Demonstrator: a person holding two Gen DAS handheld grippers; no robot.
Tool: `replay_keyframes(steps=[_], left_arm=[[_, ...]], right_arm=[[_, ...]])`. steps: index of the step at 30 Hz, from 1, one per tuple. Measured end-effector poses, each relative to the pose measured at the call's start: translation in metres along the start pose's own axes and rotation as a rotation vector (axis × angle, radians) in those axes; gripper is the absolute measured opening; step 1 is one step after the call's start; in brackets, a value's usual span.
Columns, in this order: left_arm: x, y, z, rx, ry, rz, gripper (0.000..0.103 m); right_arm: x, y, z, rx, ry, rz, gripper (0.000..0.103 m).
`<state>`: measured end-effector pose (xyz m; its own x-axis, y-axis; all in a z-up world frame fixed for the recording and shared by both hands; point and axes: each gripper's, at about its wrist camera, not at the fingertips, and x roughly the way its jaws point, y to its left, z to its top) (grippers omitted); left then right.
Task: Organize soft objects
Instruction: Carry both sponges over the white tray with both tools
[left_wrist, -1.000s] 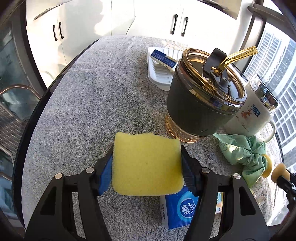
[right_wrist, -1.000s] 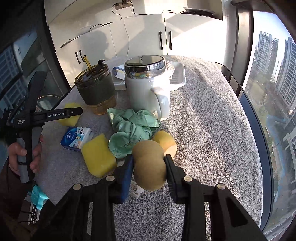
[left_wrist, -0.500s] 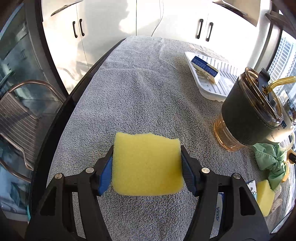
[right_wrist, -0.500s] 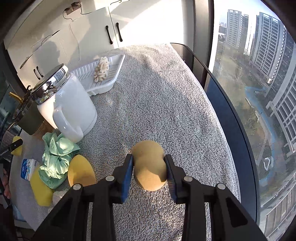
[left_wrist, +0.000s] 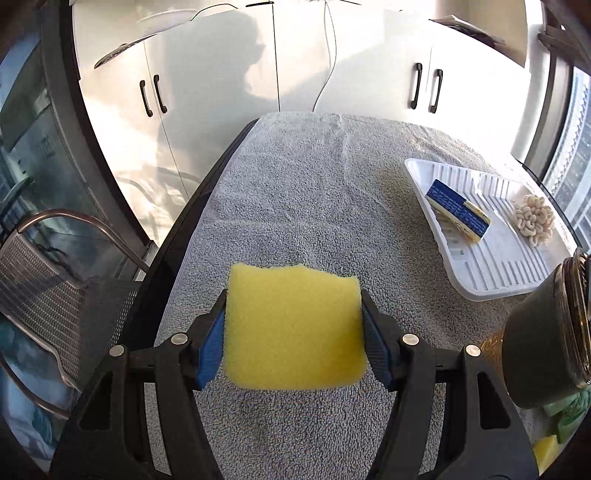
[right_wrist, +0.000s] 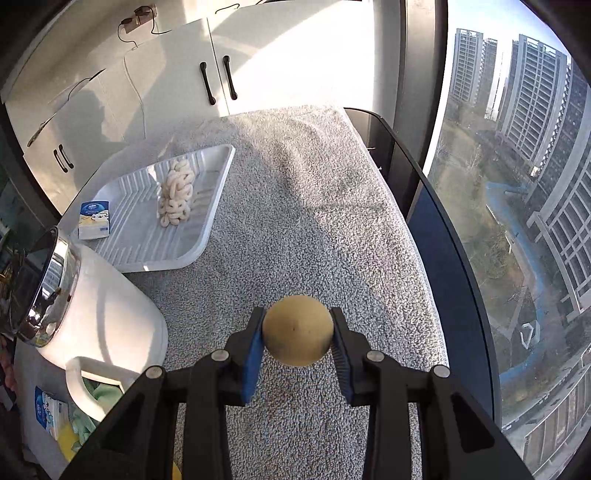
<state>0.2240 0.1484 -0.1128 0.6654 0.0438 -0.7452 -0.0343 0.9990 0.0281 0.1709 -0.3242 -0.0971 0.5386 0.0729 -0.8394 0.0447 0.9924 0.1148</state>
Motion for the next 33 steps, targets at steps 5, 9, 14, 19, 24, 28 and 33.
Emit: replay_keyframes(steps=[5,9,14,19,24,28,33], left_arm=[[0.025,-0.006,0.030,0.022,-0.006,-0.018,0.062],[0.038,-0.017,0.050,0.046,-0.009,-0.051,0.062],[0.048,-0.043,0.080,0.082,-0.027,-0.117,0.062],[0.061,-0.071,0.108,0.089,0.002,-0.230,0.062],[0.076,-0.099,0.126,0.109,0.044,-0.311,0.062],[0.081,-0.128,0.129,0.186,0.053,-0.362,0.062],[0.090,-0.161,0.125,0.301,0.068,-0.375,0.062]], right_arm=[[0.012,0.009,0.033,-0.028,-0.012,-0.001,0.036],[0.022,0.015,0.060,-0.044,-0.024,-0.002,0.036],[0.030,0.029,0.090,-0.072,-0.043,0.013,0.036],[0.039,0.049,0.113,-0.136,-0.062,0.021,0.036],[0.047,0.071,0.132,-0.190,-0.076,0.051,0.036],[0.061,0.090,0.147,-0.233,-0.068,0.095,0.036],[0.087,0.121,0.160,-0.319,-0.037,0.124,0.036]])
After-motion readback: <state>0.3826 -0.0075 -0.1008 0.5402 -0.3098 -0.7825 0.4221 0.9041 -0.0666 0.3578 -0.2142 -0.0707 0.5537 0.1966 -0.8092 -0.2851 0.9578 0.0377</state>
